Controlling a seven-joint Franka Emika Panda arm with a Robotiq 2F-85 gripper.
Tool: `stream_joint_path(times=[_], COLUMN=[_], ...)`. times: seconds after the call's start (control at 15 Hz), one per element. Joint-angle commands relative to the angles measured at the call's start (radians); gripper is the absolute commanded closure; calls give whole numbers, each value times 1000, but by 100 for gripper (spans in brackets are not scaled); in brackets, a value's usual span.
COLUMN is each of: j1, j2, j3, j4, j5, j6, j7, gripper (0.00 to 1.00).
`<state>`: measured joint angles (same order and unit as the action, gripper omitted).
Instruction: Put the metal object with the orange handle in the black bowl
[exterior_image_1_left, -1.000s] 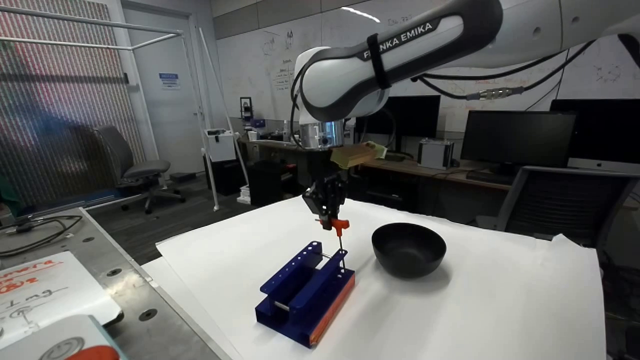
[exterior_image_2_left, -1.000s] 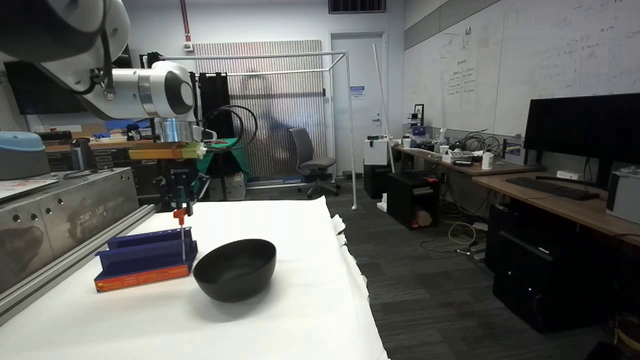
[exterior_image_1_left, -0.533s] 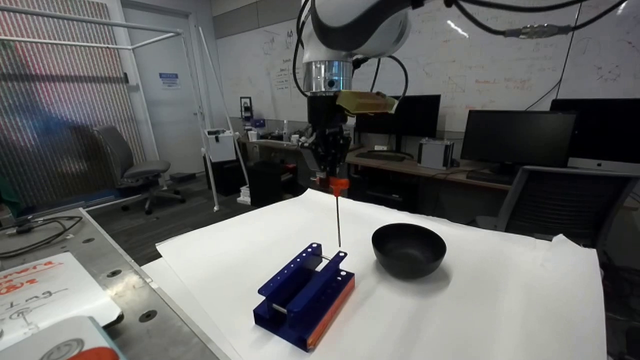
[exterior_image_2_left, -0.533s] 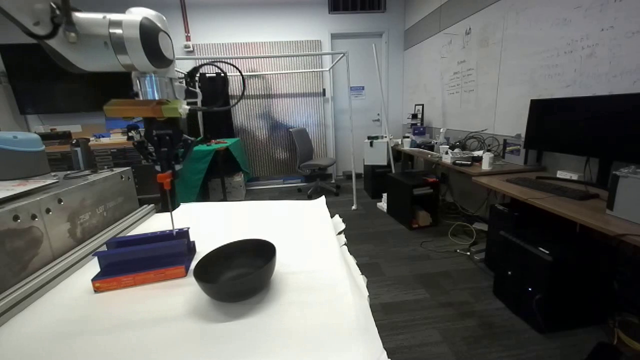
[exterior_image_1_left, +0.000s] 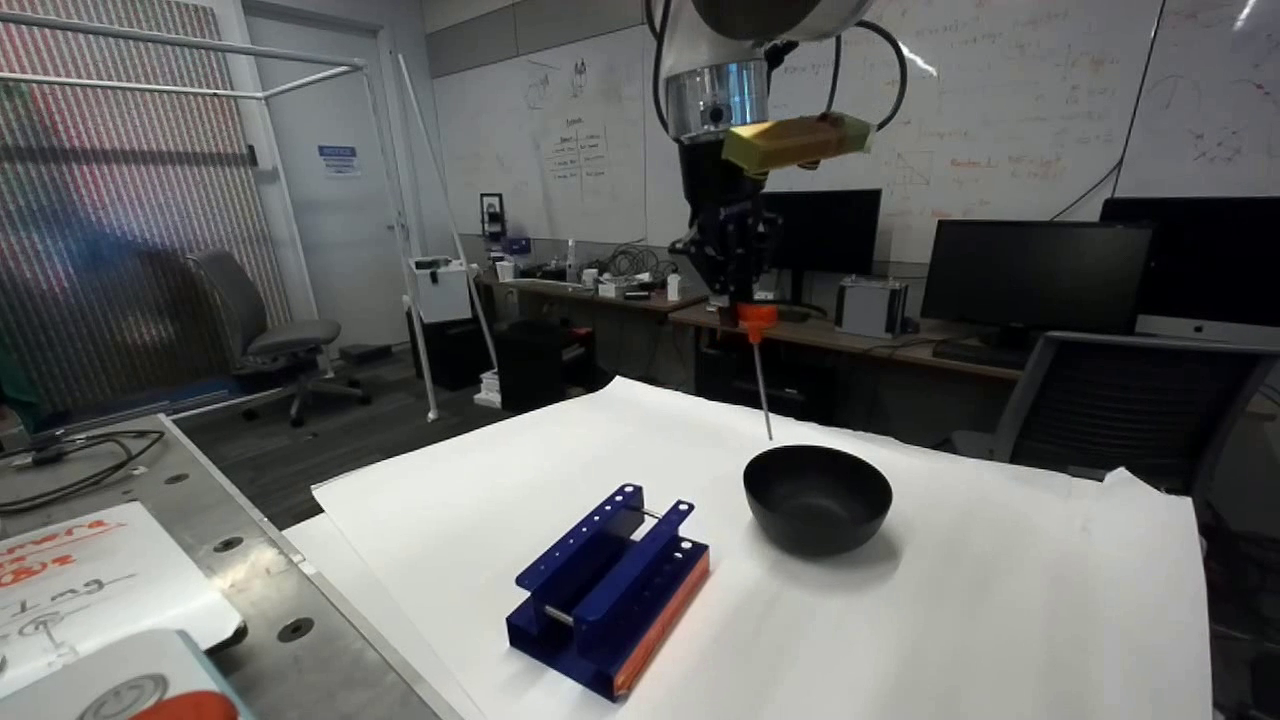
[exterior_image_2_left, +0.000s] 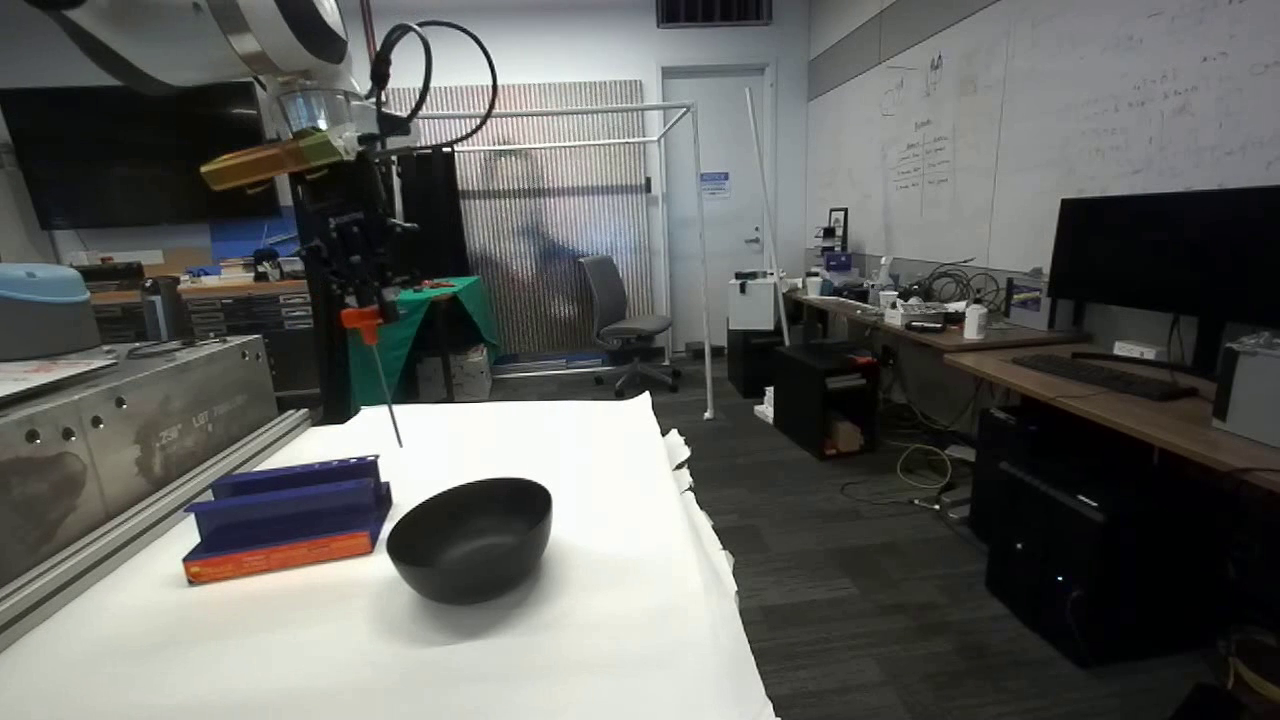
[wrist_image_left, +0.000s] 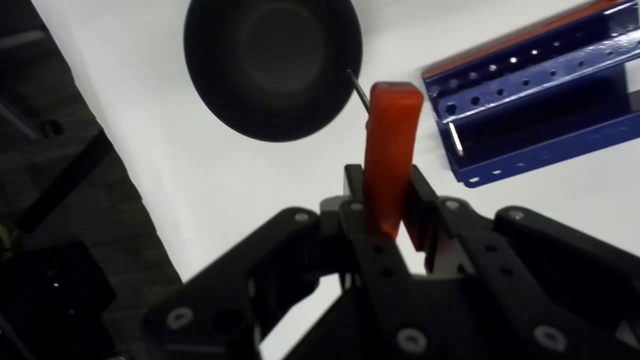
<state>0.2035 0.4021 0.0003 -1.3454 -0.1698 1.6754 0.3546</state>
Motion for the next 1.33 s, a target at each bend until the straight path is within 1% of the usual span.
stream_joint_path(times=[0.0, 0.33, 0.67, 0.8, 0.87, 1.0, 1.13, 1.2, 1.27], j1=[-21, -56, -82, -92, -94, -99, -102, -106, -109], j2=[28, 135, 234, 263, 273, 293, 310, 319, 328], j3=[-23, -39, -39, -35, -33, -31, -31, -30, -28], j4=[-23, 3, 53, 68, 73, 89, 114, 130, 142], j5=[-30, -9, 23, 43, 50, 73, 88, 98, 111], j6=[-21, -12, -55, -59, -59, -68, -92, -106, -117], j7=[67, 64, 43, 37, 32, 26, 21, 16, 13], gripper=[86, 86, 86, 84, 81, 83, 82, 54, 53])
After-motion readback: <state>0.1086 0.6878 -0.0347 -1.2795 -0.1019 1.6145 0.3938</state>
